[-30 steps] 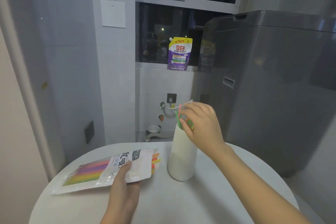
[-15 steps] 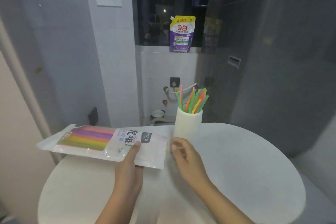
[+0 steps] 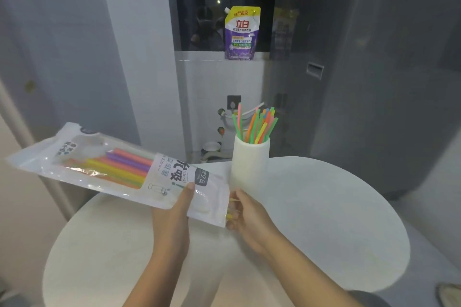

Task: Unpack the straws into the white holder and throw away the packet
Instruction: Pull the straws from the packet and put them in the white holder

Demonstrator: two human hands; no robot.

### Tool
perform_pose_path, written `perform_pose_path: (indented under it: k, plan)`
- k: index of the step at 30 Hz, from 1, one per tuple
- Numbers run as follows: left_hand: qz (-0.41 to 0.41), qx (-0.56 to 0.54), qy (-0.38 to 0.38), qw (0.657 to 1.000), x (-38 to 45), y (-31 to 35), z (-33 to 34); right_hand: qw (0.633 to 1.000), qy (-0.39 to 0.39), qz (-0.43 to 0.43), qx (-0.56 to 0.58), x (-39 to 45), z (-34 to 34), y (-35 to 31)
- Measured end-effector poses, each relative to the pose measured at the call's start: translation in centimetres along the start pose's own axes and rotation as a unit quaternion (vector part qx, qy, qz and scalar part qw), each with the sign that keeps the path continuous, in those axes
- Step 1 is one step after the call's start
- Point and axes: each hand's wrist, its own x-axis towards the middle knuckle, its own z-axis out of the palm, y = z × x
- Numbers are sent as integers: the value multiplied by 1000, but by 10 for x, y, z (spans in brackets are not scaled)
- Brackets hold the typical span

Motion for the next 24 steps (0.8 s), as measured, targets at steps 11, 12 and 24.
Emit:
perform_pose_path:
  k: [11,12,24]
  plan:
    - [-77,-102,11,992,-1,0,2,993,72,-77,-53,2,-4,0]
    - [-80,-106,12,991,-1,-1,2,993,67,-86,-47,2,-4,-2]
    - [-134,-176,-10,975,-3,-6,5,993,80,-84,36,6,-12,-5]
